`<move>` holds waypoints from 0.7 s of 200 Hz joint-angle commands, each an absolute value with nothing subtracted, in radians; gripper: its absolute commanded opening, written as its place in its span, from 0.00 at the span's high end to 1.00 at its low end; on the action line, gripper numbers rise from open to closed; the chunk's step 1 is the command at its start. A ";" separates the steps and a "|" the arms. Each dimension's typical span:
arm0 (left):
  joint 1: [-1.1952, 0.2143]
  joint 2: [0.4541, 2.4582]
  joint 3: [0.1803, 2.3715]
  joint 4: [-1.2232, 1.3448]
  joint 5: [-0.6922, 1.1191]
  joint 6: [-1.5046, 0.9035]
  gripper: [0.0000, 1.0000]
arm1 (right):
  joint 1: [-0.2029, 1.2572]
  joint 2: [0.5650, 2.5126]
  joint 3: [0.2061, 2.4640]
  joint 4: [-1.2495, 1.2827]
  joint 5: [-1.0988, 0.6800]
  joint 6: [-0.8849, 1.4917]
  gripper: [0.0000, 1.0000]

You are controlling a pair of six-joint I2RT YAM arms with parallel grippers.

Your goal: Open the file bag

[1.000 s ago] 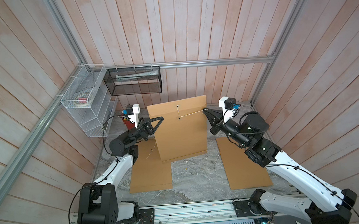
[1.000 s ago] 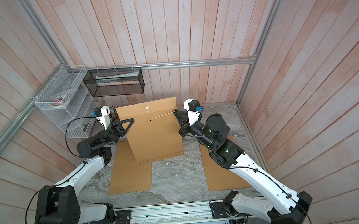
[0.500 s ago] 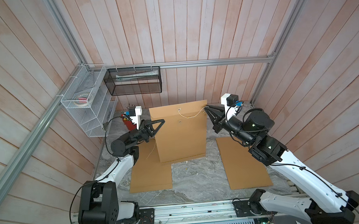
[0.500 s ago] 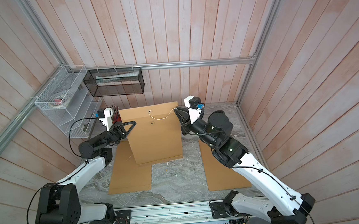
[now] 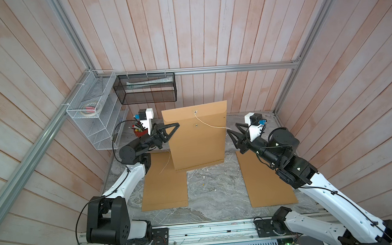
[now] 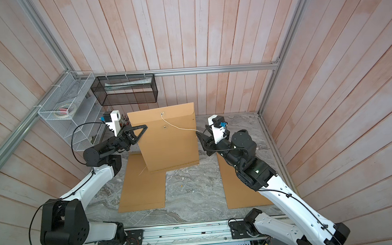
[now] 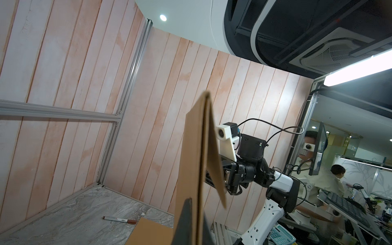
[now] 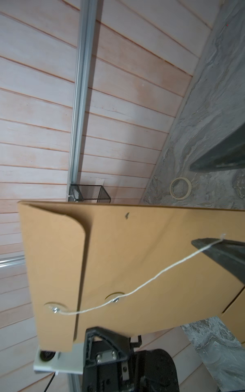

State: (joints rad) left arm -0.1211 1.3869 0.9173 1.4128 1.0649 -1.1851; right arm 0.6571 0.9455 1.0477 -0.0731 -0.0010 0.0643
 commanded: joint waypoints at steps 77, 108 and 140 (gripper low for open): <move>-0.112 1.370 0.940 1.336 1.073 -1.119 1.00 | 0.408 0.910 0.969 0.075 -0.401 0.193 0.37; -0.112 1.368 0.919 1.355 1.077 -1.134 1.00 | 0.408 0.952 0.992 0.157 -0.477 0.218 0.36; -0.121 1.372 0.912 1.372 1.087 -1.150 1.00 | 0.408 0.993 1.018 0.210 -0.514 0.232 0.35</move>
State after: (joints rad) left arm -0.1162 1.3838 0.9291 1.3281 1.0691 -1.1313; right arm 0.4110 0.9718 0.9714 0.1238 -0.4404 0.2081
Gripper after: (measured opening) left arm 0.048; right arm 0.643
